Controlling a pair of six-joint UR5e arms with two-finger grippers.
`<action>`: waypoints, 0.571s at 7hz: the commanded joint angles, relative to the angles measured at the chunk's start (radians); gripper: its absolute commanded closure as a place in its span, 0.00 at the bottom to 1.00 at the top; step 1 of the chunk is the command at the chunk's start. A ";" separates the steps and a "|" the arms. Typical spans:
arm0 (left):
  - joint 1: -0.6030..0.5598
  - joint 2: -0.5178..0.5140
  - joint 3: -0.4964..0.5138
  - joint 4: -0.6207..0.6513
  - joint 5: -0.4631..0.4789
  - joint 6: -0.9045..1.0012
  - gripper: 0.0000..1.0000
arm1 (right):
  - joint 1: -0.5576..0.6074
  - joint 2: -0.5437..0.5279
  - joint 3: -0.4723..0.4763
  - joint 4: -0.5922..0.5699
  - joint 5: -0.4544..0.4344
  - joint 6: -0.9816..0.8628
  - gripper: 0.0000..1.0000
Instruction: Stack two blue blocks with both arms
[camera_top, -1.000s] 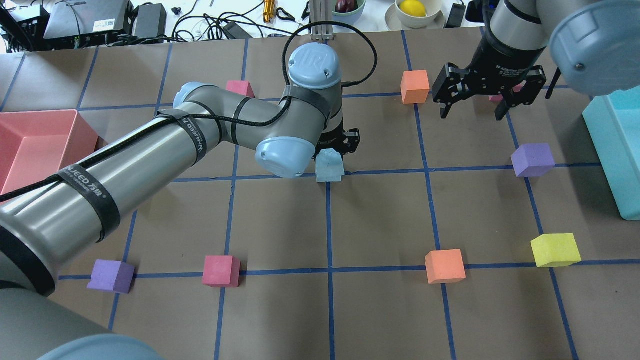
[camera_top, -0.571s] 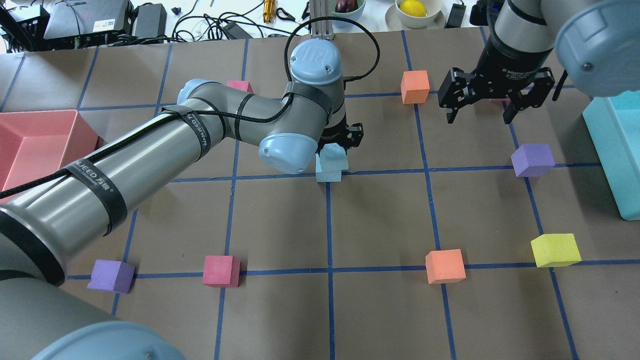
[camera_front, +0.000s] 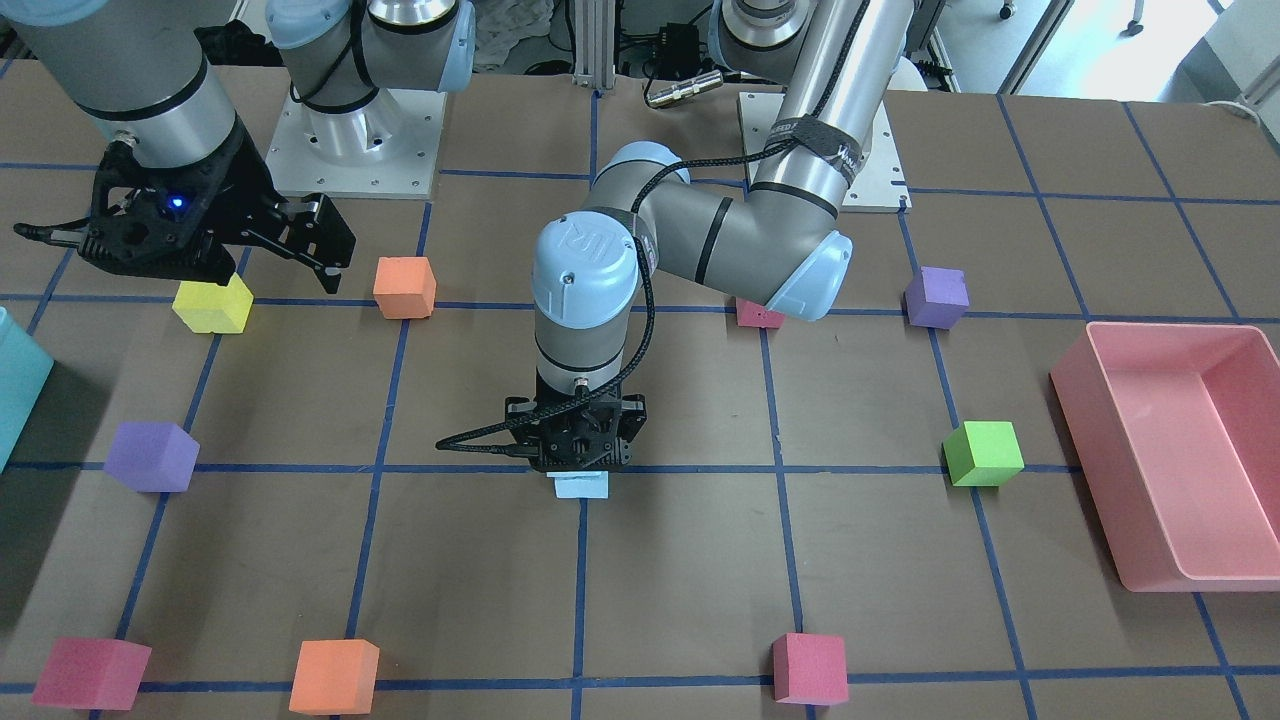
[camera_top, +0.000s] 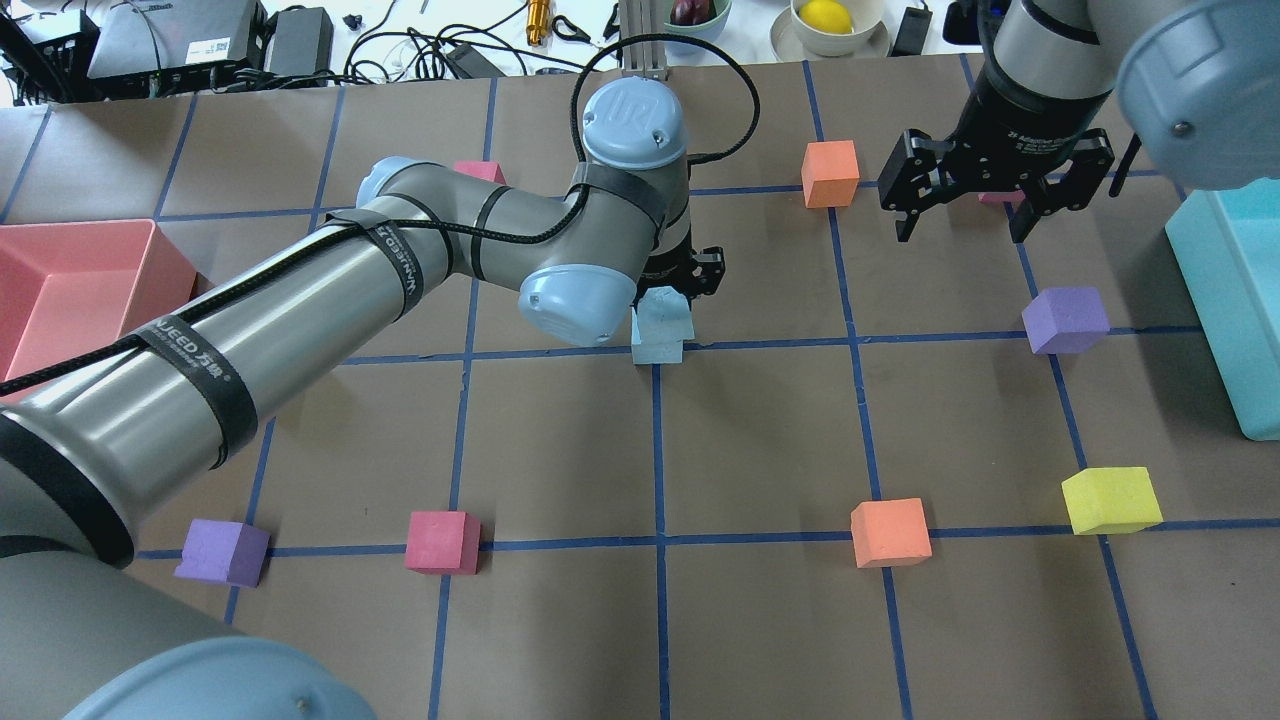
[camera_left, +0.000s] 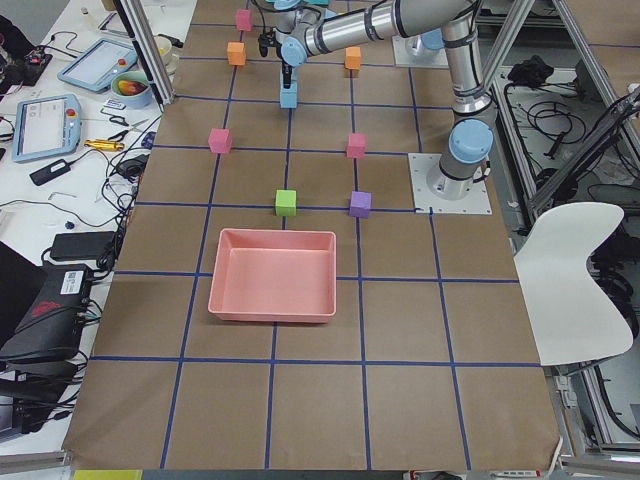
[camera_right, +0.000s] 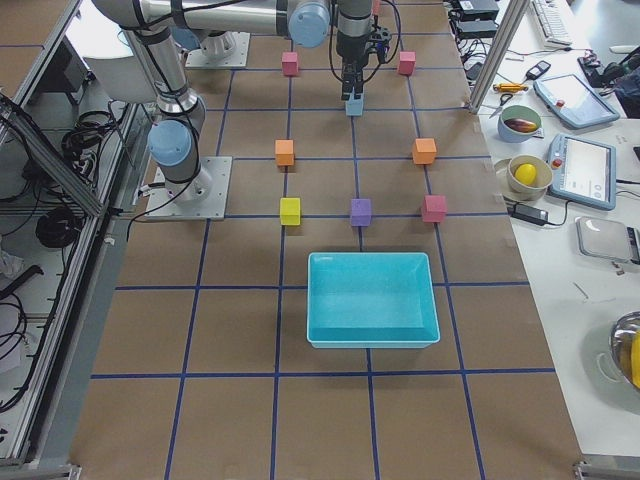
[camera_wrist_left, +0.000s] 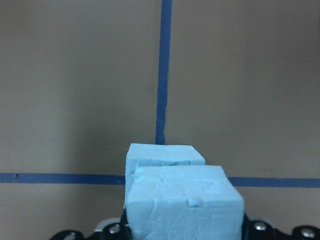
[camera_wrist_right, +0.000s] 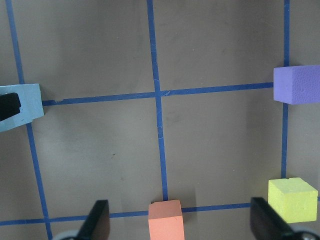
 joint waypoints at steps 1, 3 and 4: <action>0.002 0.002 0.001 -0.003 0.032 0.003 0.87 | 0.002 -0.002 -0.001 0.000 0.011 0.005 0.00; 0.000 -0.003 0.001 0.001 0.031 0.007 0.86 | 0.002 -0.005 0.000 0.002 0.011 0.005 0.00; 0.000 -0.003 -0.003 0.001 0.030 0.007 0.83 | 0.002 -0.005 -0.001 0.002 0.009 0.004 0.00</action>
